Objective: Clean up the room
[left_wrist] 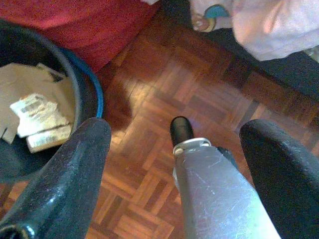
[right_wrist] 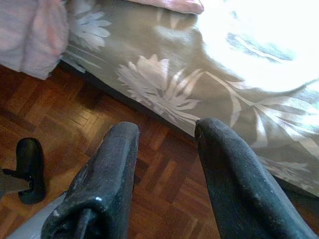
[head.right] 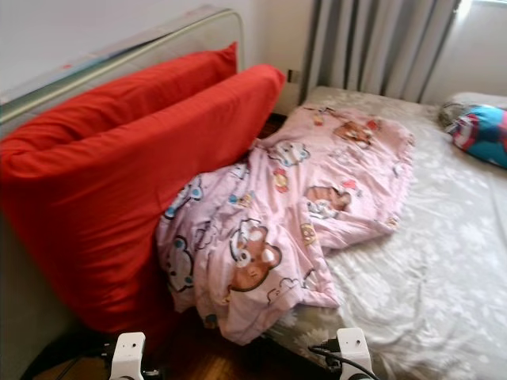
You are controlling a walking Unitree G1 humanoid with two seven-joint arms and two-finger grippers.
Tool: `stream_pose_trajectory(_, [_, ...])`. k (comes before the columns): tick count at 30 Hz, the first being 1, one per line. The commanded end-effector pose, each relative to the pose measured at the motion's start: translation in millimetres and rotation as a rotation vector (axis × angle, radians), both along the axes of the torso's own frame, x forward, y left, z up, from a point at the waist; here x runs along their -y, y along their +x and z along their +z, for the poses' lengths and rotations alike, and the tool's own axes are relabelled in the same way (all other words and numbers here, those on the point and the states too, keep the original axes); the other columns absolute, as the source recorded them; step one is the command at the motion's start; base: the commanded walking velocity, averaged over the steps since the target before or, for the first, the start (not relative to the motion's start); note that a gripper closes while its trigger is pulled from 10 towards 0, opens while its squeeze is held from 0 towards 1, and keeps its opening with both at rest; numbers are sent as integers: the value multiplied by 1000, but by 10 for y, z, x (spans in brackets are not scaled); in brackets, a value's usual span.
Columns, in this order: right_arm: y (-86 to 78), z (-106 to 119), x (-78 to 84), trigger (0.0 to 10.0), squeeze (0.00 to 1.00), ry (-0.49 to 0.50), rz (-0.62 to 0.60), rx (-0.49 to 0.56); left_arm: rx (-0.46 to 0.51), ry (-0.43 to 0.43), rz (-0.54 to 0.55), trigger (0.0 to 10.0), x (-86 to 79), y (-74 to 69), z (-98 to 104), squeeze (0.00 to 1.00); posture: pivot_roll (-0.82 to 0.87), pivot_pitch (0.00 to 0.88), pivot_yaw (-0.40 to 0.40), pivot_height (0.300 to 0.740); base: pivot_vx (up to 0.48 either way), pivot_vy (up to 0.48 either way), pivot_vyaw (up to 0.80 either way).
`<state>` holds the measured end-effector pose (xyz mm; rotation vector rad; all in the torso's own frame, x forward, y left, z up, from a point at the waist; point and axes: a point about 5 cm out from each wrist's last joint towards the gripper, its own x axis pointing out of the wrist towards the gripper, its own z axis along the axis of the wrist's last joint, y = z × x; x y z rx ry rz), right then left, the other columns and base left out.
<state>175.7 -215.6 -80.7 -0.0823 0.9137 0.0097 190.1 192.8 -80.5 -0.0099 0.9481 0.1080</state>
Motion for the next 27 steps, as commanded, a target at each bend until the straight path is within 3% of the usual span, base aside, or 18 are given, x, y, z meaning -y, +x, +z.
stream_pose_trajectory(1, [-11, -6, 8, 10000, 0, 3, -9, -10, -1, 0, 3, 10000, -11, -7, -2, 0, -97, 5, 8, 740, 0, 0, -738])
stream_pose_trajectory(10, [-7, -5, 9, 10000, 0, 2, -5, -12, -1, 2, -4, 10000, -9, -2, 0, 0, -95, 6, 7, 740, 0, 0, -728])
stream_pose_trajectory(18, [-1, 1, 5, 10000, 0, 6, -7, 2, -1, 3, -6, 10000, -12, -3, 0, 0, -96, 9, 8, 740, 0, 0, 0])
stream_pose_trajectory(27, [2, 4, 11, 10000, 0, -2, -5, 5, -1, 1, -3, 10000, -10, -3, 0, 0, -97, 11, 6, 740, 260, 0, 0])
